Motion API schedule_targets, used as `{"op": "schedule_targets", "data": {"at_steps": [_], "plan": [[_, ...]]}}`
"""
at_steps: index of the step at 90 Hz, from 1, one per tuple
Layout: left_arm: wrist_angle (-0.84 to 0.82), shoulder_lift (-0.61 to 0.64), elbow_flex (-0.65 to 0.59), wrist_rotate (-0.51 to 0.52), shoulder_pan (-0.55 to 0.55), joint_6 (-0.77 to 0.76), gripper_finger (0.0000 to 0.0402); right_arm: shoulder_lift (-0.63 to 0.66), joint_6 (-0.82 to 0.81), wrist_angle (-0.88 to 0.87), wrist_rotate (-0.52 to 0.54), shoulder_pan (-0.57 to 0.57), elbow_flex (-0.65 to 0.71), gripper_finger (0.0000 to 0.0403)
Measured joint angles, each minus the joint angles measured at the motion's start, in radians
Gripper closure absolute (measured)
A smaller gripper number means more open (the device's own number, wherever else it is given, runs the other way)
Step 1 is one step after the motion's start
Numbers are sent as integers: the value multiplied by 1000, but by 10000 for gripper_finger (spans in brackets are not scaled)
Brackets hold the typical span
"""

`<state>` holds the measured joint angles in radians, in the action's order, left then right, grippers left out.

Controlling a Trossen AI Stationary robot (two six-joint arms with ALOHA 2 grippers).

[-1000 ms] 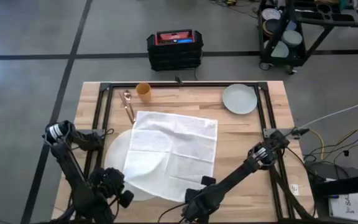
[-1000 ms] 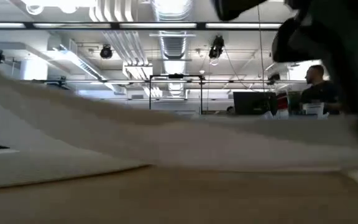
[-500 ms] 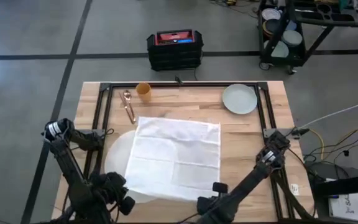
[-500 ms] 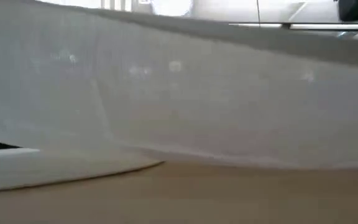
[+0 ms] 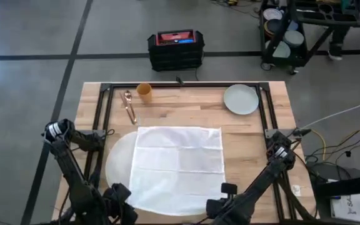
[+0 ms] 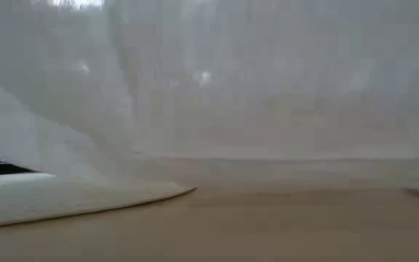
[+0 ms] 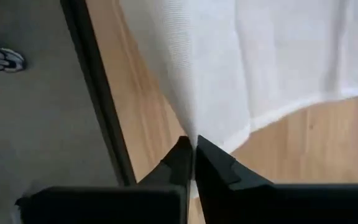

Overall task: Set table place
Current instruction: Fold the white napkin

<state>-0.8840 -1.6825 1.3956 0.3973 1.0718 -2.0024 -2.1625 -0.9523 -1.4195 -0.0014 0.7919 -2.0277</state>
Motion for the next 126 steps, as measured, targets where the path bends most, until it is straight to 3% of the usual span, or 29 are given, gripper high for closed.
{"op": "schedule_targets", "data": {"at_steps": [22,73,104,126], "plan": [[-41,5,65,-60,-6,56,402,75,-25,-26,22,5,0,403],[-567,16,370,-67,-87,261,402,205,3,-150,122,-46,32,403],[-688,33,394,-67,-137,376,402,283,47,-151,181,-112,121,403],[-687,72,354,-67,-204,538,402,383,55,-149,214,-168,247,403]]}}
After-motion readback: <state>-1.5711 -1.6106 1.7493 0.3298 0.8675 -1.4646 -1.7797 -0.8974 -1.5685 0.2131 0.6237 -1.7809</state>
